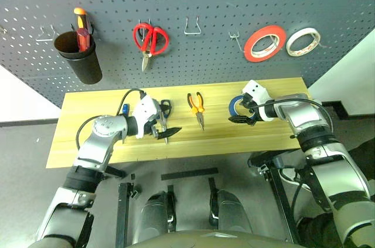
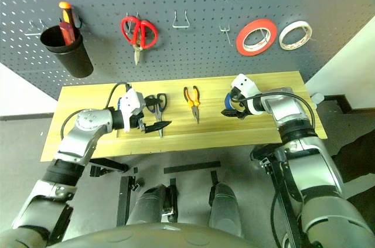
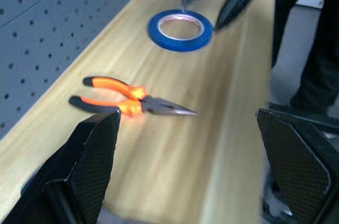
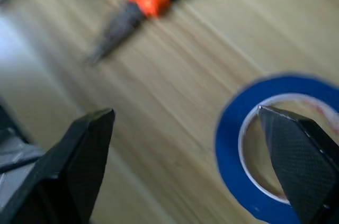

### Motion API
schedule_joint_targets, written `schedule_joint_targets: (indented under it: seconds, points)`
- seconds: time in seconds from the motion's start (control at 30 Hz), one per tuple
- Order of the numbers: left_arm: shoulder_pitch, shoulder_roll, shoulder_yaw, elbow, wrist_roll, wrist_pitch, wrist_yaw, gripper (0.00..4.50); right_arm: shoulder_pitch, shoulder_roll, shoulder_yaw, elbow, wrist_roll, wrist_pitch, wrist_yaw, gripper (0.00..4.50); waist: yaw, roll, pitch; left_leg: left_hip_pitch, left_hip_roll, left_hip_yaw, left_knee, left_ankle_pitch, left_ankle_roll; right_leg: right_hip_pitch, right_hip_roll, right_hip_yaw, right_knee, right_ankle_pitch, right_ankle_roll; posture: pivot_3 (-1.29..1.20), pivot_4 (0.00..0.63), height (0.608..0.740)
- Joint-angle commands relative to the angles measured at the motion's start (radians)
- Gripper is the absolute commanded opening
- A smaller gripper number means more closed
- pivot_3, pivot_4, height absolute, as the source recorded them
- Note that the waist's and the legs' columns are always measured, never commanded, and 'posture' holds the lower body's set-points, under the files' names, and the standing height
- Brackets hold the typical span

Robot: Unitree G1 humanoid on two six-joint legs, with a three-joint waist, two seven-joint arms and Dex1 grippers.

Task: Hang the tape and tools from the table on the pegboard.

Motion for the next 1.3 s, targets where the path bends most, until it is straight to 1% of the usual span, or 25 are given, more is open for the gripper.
schedule_joint_targets:
  seconds: [0.03,0.17,0.3,0.43,0.57,0.67,0.97,1.0,1.1,1.17,1.23,1.3]
  points:
    - [-0.040,-0.022,-0.026,0.057,0.032,-0.023,0.011,4.31,-0.053,0.013,0.002,0.092,-0.037,-0.045,-0.029,4.50,0.000,0.002,0.013,-0.001,-0.001,0.001,0.000,0.000,0.000,-0.001,0.000,0.000,0.000,0.000,0.000,-0.02,0.358,0.732]
    - [-0.098,-0.059,-0.054,0.119,0.061,-0.038,0.013,4.31,-0.111,0.037,-0.006,0.198,-0.062,-0.083,-0.074,4.50,0.000,0.001,0.041,-0.007,-0.001,0.002,-0.001,0.000,0.000,-0.008,0.000,-0.001,0.000,0.000,0.000,-0.03,0.376,0.732]
    - [-0.128,-0.088,-0.068,0.147,0.076,-0.043,0.021,4.31,-0.146,0.047,-0.016,0.270,-0.072,-0.104,-0.095,4.50,-0.002,0.001,0.061,-0.009,-0.001,0.003,0.000,0.000,0.000,-0.009,0.000,-0.001,0.000,0.000,0.000,-0.02,0.385,0.732]
    - [-0.136,-0.108,-0.077,0.139,0.082,-0.035,0.018,4.31,-0.161,0.056,-0.015,0.332,-0.092,-0.125,-0.134,4.50,-0.002,0.000,0.071,-0.009,-0.001,0.003,0.000,0.000,0.000,-0.009,0.000,-0.002,0.000,0.000,0.000,-0.02,0.392,0.732]
    - [-0.134,-0.119,-0.082,0.115,0.081,-0.034,0.011,4.31,-0.172,0.068,0.013,0.378,-0.131,-0.134,-0.144,4.50,-0.001,0.000,0.073,-0.009,-0.001,0.004,0.000,0.000,0.000,-0.009,0.000,-0.002,0.000,0.000,0.001,0.00,0.393,0.732]
    - [-0.140,-0.118,-0.083,0.106,0.095,-0.017,0.034,4.36,-0.167,0.079,0.058,0.391,-0.187,-0.139,-0.128,3.88,-0.001,0.000,0.073,-0.009,0.000,0.004,0.000,0.000,0.000,-0.009,0.000,-0.002,0.001,0.000,0.001,0.00,0.391,0.732]
    - [-0.123,-0.098,-0.076,0.091,0.100,0.000,0.043,4.36,-0.179,0.093,0.073,0.394,-0.234,-0.146,-0.109,0.92,-0.001,0.000,0.073,-0.008,0.000,0.003,0.001,0.000,0.000,-0.008,0.000,-0.001,0.001,0.000,0.001,0.01,0.382,0.732]
    - [-0.123,-0.097,-0.075,0.091,0.100,0.001,0.044,4.36,-0.179,0.090,0.074,0.392,-0.238,-0.149,-0.103,0.70,-0.001,0.000,0.073,-0.007,0.000,0.003,0.001,0.000,0.000,-0.008,0.000,-0.001,0.001,0.000,0.000,0.02,0.378,0.732]
    - [-0.118,-0.097,-0.063,0.087,0.080,-0.026,0.033,4.36,-0.178,0.078,0.069,0.375,-0.239,-0.153,-0.080,0.67,0.000,0.000,0.073,-0.007,0.000,0.003,0.001,0.000,0.000,-0.008,0.000,-0.001,0.002,0.000,0.001,0.01,0.365,0.732]
    - [-0.107,-0.099,-0.042,0.066,0.039,-0.052,0.009,4.36,-0.176,0.061,0.058,0.353,-0.233,-0.153,-0.071,0.67,0.000,0.000,0.073,-0.007,0.000,0.003,0.001,0.000,0.000,-0.008,0.000,-0.001,0.001,0.000,0.001,0.00,0.351,0.732]
    - [-0.094,-0.103,-0.009,0.042,-0.005,-0.082,-0.006,4.36,-0.163,0.038,0.032,0.297,-0.206,-0.153,-0.043,0.67,0.003,0.000,0.073,-0.007,0.000,0.003,0.000,0.000,0.000,-0.008,0.000,-0.002,0.001,0.000,0.001,-0.01,0.335,0.732]
    - [-0.077,-0.092,0.021,0.019,-0.039,-0.100,-0.021,4.36,-0.123,0.007,0.000,0.174,-0.163,-0.118,0.017,0.67,0.004,0.000,0.073,-0.009,0.000,0.003,0.000,0.000,0.000,-0.008,0.000,-0.003,0.000,0.000,0.001,-0.02,0.317,0.732]
